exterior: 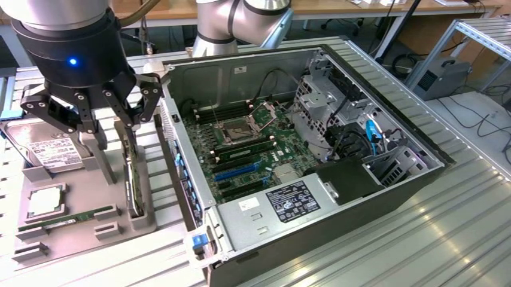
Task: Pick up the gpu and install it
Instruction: 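Pick up the gpu and move the gpu toward the slot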
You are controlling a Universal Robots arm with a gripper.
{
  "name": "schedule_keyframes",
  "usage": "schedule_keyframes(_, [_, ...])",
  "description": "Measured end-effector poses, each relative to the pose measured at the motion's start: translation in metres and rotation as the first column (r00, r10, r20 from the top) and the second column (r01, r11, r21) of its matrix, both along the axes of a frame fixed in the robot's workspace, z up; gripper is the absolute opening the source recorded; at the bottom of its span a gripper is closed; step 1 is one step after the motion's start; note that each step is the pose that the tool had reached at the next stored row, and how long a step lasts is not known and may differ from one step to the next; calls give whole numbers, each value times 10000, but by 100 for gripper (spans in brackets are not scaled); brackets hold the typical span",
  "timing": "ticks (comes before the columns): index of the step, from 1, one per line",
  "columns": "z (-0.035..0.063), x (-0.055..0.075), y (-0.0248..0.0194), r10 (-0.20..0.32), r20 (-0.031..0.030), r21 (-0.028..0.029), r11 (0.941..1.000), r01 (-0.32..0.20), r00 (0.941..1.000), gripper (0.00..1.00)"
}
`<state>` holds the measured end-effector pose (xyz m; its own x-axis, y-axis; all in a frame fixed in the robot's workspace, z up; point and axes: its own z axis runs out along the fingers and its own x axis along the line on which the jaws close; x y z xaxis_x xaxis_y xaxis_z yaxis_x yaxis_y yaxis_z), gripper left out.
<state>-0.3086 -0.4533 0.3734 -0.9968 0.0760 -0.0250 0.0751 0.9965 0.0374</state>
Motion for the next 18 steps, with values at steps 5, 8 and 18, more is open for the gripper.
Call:
schedule_keyframes(5, [-12, 0, 0, 0, 0, 0, 10000, 0, 10000, 42])
schedule_keyframes(8, [-18, 0, 0, 0, 0, 0, 10000, 0, 10000, 42])
schedule_keyframes(18, [-43, 0, 0, 0, 0, 0, 10000, 0, 10000, 42])
